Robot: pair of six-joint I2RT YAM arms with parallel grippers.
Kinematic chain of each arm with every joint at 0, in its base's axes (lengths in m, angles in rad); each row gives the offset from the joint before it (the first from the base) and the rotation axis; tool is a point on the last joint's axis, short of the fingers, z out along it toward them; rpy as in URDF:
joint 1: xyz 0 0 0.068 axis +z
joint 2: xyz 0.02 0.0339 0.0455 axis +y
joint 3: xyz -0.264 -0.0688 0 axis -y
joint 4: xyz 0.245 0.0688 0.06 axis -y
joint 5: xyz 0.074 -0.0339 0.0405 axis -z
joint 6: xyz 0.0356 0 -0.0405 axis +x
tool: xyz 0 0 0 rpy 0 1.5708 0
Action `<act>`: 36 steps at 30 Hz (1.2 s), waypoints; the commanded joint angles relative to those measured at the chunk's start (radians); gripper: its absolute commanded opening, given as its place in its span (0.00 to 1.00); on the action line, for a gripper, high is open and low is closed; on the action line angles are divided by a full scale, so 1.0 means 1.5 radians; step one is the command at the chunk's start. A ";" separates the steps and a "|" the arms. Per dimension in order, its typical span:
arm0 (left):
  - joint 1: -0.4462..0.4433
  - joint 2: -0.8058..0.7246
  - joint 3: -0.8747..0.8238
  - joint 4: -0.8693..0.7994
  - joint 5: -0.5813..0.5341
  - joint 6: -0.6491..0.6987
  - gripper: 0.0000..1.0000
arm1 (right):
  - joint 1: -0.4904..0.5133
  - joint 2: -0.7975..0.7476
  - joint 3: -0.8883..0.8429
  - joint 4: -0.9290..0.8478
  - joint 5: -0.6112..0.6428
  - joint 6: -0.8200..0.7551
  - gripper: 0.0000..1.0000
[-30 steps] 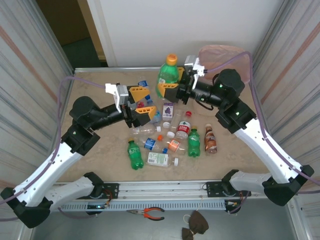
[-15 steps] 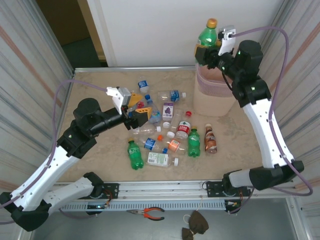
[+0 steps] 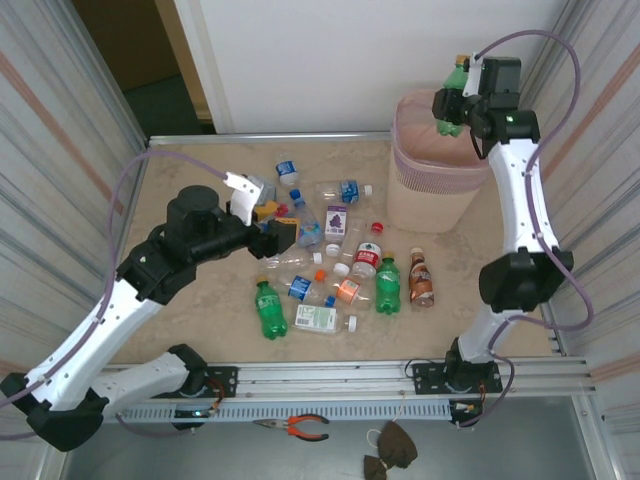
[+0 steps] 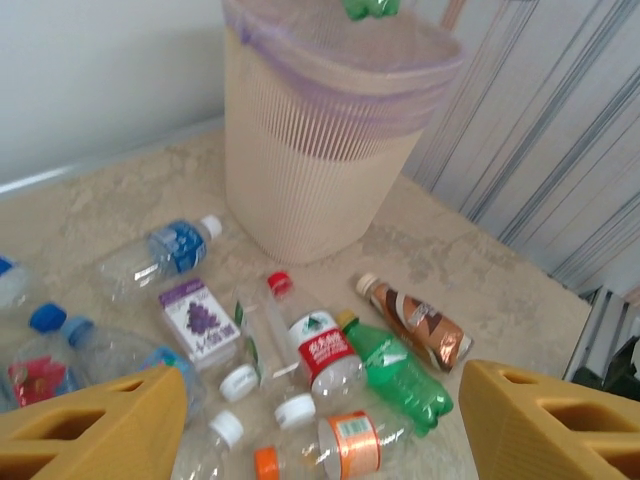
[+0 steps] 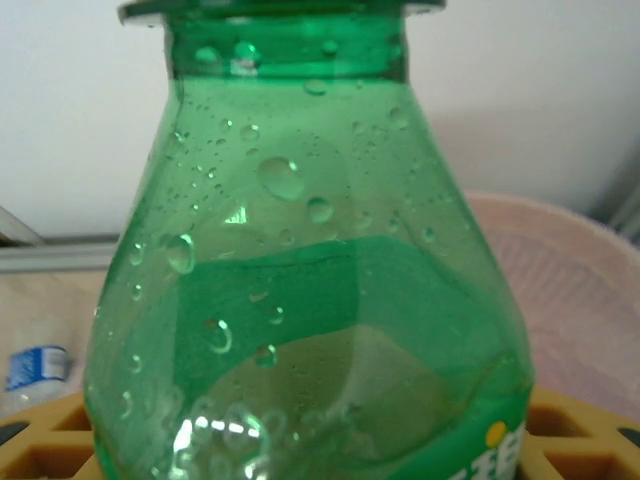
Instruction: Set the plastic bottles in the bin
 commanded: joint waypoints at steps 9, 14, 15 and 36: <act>0.117 0.027 -0.030 -0.071 0.139 -0.076 0.71 | -0.007 0.184 0.098 -0.229 0.053 -0.030 0.48; 0.125 0.025 -0.041 -0.073 0.139 -0.070 0.75 | -0.005 0.238 0.095 -0.251 0.057 -0.035 0.50; 0.125 0.026 -0.041 -0.075 0.133 -0.073 0.77 | -0.003 0.251 0.096 -0.254 0.060 -0.038 0.51; 0.103 0.066 -0.071 -0.126 -0.018 -0.239 0.78 | 0.001 0.381 0.093 -0.250 0.088 -0.043 0.61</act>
